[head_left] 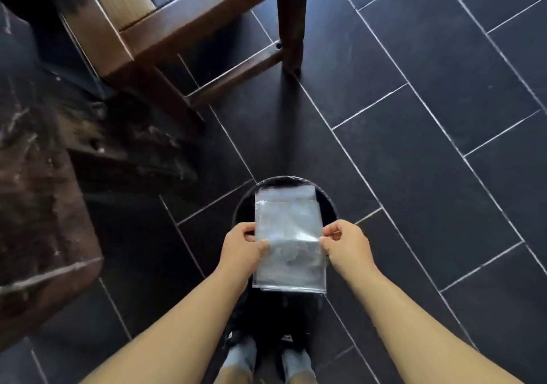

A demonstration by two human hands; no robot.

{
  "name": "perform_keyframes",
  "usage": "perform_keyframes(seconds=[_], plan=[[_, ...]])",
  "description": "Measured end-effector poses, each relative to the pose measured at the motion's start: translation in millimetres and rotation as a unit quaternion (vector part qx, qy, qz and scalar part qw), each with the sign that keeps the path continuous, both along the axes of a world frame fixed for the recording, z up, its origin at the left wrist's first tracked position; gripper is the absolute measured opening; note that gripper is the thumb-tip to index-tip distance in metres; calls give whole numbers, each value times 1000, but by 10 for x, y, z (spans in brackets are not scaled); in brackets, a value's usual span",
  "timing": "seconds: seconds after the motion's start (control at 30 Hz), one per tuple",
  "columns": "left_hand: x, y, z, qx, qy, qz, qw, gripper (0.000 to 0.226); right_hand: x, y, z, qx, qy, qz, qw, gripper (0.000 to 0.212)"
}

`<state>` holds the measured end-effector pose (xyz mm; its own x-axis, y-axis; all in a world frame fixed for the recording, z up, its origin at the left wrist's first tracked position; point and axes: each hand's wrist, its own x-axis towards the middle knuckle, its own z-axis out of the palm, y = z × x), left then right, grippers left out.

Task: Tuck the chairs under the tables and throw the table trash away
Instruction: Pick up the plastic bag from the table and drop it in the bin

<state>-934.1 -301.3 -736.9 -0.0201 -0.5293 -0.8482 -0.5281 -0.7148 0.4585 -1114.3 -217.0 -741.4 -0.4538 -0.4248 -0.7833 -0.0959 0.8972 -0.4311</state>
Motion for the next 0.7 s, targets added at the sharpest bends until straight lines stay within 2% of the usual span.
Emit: perform_keyframes(seconds=[0.2, 0.47, 0.6, 0.7], plan=[[54, 103, -352, 9, -34, -6, 999, 33, 128, 48, -290, 33, 35, 10, 999, 20], [79, 129, -462, -9, -64, -43, 997, 52, 219, 72, -302, 22, 72, 55, 996, 22], [106, 142, -316, -22, -65, -100, 993, 50, 208, 122, -191, 29, 76, 110, 991, 27], [151, 117, -75, -15, -46, -146, 988, 34, 145, 100, 34, 33, 71, 172, 982, 32]])
